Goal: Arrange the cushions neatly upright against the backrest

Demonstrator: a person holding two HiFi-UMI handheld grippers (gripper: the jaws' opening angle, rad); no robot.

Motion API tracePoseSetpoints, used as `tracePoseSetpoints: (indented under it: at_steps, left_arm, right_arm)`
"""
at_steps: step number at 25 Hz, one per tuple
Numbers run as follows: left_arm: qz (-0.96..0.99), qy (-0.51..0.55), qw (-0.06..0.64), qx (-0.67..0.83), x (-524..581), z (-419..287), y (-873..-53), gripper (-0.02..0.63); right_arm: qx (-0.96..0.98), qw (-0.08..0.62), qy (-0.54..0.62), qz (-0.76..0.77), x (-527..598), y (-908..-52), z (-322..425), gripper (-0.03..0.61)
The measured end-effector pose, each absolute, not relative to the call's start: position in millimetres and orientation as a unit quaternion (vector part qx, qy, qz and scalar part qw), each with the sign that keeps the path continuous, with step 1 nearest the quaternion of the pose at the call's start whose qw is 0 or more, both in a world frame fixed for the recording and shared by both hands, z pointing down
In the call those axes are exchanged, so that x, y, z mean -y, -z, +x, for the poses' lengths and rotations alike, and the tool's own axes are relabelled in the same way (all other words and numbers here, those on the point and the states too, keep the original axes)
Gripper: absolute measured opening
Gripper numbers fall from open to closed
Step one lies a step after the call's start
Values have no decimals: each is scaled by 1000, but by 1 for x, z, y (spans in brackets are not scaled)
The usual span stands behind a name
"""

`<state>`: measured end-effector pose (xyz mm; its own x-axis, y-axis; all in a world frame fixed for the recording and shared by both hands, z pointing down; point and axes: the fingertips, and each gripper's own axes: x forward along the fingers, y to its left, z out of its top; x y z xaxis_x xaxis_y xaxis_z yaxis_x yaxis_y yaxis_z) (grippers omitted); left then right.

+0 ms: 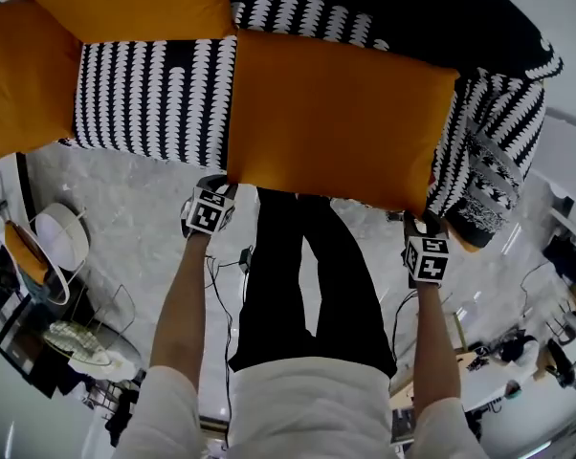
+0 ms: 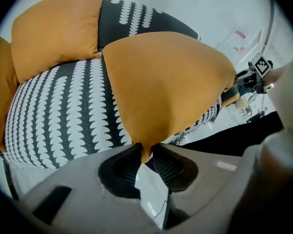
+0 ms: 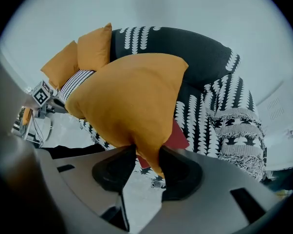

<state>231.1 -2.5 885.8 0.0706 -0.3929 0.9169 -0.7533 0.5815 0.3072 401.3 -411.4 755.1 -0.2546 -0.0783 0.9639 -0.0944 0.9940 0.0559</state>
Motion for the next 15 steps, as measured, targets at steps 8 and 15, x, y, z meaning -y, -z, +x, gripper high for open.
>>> tracePoseSetpoints:
  at_steps: [8, 15]
  left_arm:
    - [445, -171, 586, 656, -1, 223, -870, 49]
    - [446, -153, 579, 665, 3, 205, -831, 38]
  right_arm:
    - [791, 607, 7, 77, 406, -746, 393, 88]
    - [797, 596, 2, 95, 413, -716, 377, 54]
